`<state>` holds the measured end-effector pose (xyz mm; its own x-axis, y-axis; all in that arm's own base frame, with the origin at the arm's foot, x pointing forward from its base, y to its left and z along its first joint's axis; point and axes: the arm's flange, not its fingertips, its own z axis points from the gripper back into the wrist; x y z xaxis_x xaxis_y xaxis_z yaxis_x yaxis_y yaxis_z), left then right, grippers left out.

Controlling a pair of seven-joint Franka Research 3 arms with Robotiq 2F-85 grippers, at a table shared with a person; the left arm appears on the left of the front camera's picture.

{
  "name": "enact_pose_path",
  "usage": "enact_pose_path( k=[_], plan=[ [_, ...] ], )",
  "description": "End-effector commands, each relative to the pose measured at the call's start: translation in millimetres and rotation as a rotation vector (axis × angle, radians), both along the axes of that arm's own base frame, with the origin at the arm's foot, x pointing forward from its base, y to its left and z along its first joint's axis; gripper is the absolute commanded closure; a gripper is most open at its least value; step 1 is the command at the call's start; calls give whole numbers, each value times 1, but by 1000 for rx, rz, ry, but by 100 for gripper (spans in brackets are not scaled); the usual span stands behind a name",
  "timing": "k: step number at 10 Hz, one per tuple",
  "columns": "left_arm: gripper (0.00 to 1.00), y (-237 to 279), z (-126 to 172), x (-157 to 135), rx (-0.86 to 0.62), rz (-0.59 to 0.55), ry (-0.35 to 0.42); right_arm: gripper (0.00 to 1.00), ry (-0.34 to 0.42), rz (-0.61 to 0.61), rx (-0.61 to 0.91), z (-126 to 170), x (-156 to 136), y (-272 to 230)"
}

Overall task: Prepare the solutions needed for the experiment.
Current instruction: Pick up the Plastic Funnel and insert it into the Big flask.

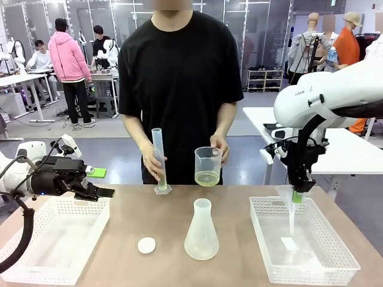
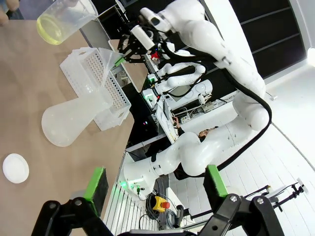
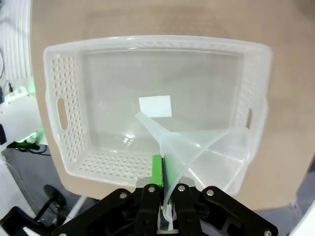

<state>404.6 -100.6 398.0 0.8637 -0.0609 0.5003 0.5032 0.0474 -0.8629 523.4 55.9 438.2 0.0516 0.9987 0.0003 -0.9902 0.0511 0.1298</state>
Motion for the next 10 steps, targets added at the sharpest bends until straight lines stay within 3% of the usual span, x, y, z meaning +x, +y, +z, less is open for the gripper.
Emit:
enact_pose_path(
  k=[1, 2, 3, 6, 8, 10],
  plan=[
    [0, 1, 2, -1, 0, -17, -5, 98, -151, -88, -119, 18, -35, 12],
    [0, 1, 2, -1, 0, -17, -5, 98, -212, -121, -163, 31, -46, 17],
    [0, 1, 2, -1, 0, -17, -5, 98, -320, -146, -192, 50, -65, 23],
    [0, 1, 2, -1, 0, -17, -5, 98, -526, -238, -257, 69, -104, 36],
    [0, 1, 2, -1, 0, -17, -5, 98, -609, -244, -274, 71, -130, 46],
    [0, 1, 2, -1, 0, -17, -5, 98, -633, -258, -277, 68, -138, 49]
  ],
)
